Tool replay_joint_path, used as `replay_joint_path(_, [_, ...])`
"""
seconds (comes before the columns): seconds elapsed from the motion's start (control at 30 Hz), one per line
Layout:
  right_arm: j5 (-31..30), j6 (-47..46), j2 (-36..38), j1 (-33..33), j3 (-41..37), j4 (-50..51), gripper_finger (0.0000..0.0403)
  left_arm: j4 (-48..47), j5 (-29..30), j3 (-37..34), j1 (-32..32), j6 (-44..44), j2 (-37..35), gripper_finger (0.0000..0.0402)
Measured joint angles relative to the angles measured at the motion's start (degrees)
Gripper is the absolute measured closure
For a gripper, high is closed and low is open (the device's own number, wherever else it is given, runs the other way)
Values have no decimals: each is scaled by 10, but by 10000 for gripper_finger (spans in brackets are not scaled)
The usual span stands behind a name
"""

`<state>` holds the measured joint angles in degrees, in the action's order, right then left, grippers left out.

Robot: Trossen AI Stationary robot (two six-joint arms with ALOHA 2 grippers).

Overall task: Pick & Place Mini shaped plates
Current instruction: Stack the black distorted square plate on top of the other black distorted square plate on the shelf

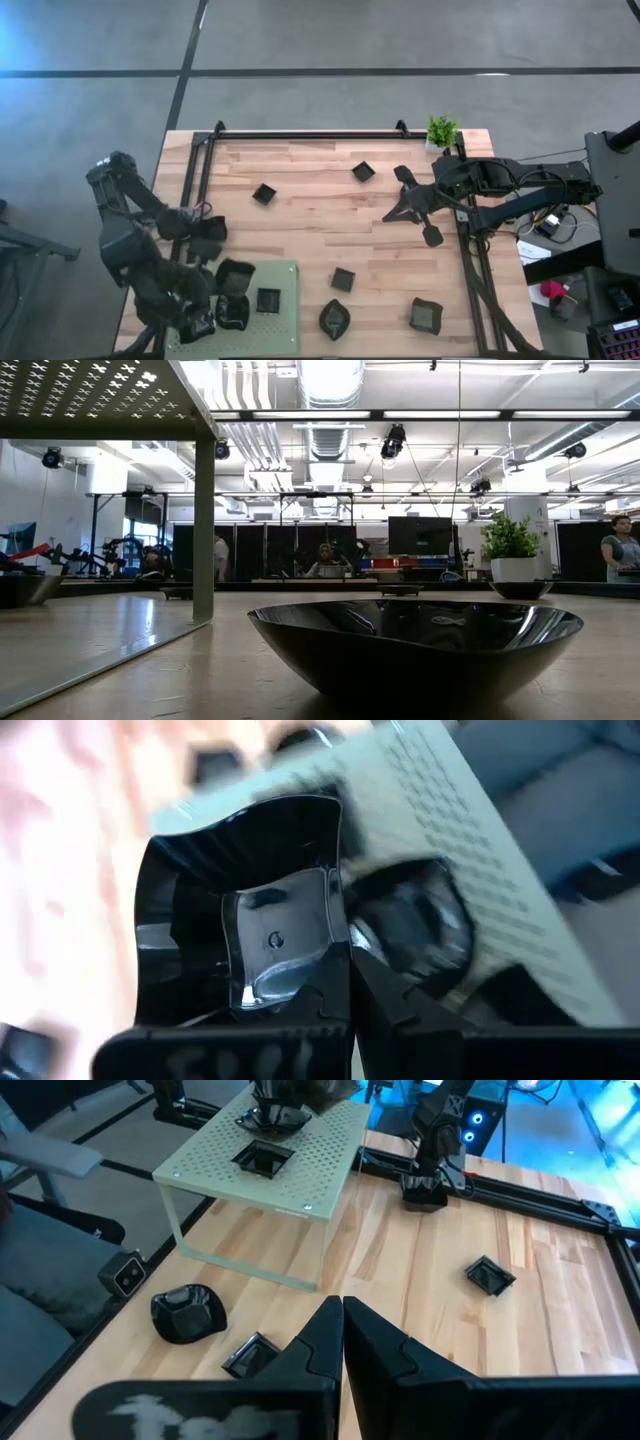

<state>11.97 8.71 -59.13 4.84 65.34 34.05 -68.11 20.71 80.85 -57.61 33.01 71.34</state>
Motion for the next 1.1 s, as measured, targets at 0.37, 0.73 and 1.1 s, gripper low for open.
replay_joint_path(0.37, [0,3,0,0,0,0,394,-66,-8,132,-72,83,75,401])
replay_joint_path(0.73, [0,25,0,0,0,1,394,-104,70,181,-121,222,102,401])
replay_joint_path(1.1, [0,24,0,0,0,1,394,-90,8,183,-124,285,144,401])
